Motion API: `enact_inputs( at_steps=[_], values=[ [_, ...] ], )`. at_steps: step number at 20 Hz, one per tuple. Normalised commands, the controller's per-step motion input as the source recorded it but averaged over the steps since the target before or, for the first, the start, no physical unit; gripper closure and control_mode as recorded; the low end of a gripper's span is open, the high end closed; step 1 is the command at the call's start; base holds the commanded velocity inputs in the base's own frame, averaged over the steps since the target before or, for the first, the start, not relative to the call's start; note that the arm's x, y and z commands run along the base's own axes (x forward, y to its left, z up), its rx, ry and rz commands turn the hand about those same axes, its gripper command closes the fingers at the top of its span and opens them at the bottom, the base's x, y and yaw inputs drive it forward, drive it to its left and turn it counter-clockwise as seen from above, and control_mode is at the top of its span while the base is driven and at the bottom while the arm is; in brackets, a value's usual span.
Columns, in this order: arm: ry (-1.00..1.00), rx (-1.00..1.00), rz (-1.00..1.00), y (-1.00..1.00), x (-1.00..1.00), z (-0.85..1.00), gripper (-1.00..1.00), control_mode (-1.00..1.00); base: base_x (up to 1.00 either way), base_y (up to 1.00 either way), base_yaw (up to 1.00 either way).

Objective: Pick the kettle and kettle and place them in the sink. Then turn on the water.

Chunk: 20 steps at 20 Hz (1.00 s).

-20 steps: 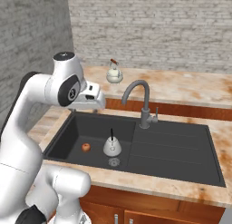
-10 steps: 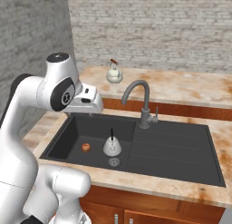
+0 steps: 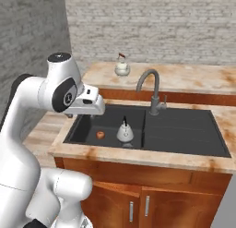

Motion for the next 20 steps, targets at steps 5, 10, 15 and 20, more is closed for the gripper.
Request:
enact_inputs(
  at_steps=[5,10,15,20],
  values=[
    [0.00,0.00,0.00,0.00,0.00,0.00,-1.00,1.00,-0.16,0.88,-0.42],
    [0.00,0.00,0.00,0.00,0.00,0.00,-1.00,1.00,0.17,0.54,-0.68],
    [0.00,0.00,0.00,0.00,0.00,0.00,-1.00,1.00,0.15,0.33,-0.76],
    [0.00,0.00,0.00,0.00,0.00,0.00,-1.00,1.00,-0.03,0.48,-0.74]
  ],
)
